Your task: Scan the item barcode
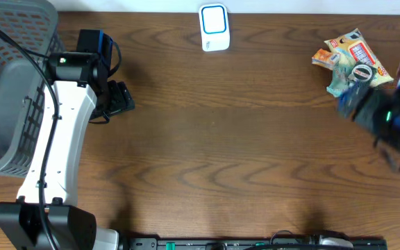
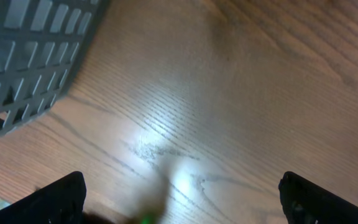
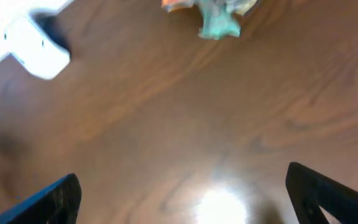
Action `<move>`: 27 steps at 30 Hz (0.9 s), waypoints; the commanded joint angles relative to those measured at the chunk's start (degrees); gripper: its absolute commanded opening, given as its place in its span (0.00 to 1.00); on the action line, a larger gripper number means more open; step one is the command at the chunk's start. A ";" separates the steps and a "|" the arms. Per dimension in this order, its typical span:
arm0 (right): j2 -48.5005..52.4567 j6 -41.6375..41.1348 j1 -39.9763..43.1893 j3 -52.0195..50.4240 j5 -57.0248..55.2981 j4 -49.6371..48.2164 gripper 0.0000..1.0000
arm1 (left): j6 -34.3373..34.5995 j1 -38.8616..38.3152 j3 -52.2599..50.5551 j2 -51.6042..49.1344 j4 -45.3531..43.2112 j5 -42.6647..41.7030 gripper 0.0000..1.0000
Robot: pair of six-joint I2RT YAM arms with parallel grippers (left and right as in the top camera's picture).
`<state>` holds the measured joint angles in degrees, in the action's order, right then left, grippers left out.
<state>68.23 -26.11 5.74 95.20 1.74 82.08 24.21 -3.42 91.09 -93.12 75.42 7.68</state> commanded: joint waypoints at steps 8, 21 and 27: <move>-15.96 -0.63 -1.40 -10.62 -0.07 15.32 0.99 | 0.31 0.20 -0.13 -0.37 0.22 0.50 0.97; -20.61 0.02 -1.40 -11.08 -0.07 15.19 0.99 | 0.31 0.20 -0.13 -0.37 0.22 0.50 0.98; -20.61 0.07 -1.40 -11.13 -1.84 15.19 0.99 | 0.31 0.20 -0.13 -0.37 0.22 0.50 0.98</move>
<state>47.77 -26.15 4.69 84.51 1.45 97.10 24.21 -3.42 91.09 -93.12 75.40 7.68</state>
